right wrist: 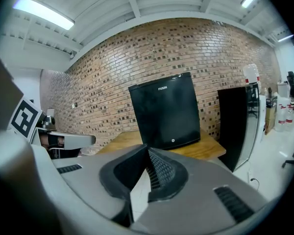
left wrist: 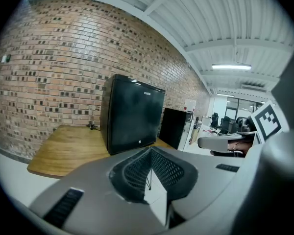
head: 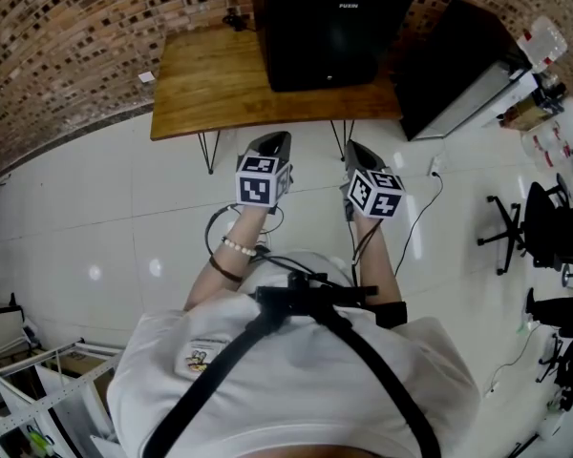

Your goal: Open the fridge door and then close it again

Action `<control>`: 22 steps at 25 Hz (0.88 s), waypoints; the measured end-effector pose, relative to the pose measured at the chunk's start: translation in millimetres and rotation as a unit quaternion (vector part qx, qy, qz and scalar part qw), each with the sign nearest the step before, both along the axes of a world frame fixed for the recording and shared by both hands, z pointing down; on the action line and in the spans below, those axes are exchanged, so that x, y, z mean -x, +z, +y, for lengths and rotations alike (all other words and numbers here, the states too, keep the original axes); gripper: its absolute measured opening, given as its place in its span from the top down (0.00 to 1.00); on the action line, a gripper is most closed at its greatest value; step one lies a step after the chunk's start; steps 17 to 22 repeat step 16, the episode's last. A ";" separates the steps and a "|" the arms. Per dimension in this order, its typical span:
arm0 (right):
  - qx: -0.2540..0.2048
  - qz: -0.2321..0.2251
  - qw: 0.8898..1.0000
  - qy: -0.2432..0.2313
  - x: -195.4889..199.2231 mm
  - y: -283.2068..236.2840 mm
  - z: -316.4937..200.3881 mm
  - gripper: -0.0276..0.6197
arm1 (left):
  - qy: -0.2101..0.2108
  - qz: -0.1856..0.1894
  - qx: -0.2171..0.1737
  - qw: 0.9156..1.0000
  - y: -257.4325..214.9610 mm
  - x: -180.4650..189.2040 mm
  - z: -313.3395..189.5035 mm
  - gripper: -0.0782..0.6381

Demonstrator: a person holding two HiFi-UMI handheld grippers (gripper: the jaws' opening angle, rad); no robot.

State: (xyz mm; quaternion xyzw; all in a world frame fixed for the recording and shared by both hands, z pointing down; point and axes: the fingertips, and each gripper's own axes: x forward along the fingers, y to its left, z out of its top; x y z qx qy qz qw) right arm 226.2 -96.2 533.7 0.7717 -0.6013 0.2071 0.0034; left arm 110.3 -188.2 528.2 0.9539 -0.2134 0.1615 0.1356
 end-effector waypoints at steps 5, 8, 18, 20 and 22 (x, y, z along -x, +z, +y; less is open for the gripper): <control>0.002 0.003 1.000 -0.002 -3.2 -2.8 -2.1 0.95 | -0.001 0.002 0.000 1.000 -3.3 -2.3 -1.2 0.89; 0.004 0.004 1.000 -0.004 -0.9 -0.9 -5.4 0.95 | -0.001 0.002 0.000 1.000 -2.2 -0.3 -4.0 0.89; 0.004 0.003 1.000 -0.007 0.4 -1.4 -9.9 0.95 | -0.001 0.001 0.001 1.000 -2.1 0.8 -7.5 0.89; 0.004 0.003 1.000 -0.007 0.4 -1.4 -9.9 0.95 | -0.001 0.001 0.001 1.000 -2.1 0.8 -7.5 0.89; 0.004 0.003 1.000 -0.007 0.4 -1.4 -9.9 0.95 | -0.001 0.001 0.001 1.000 -2.1 0.8 -7.5 0.89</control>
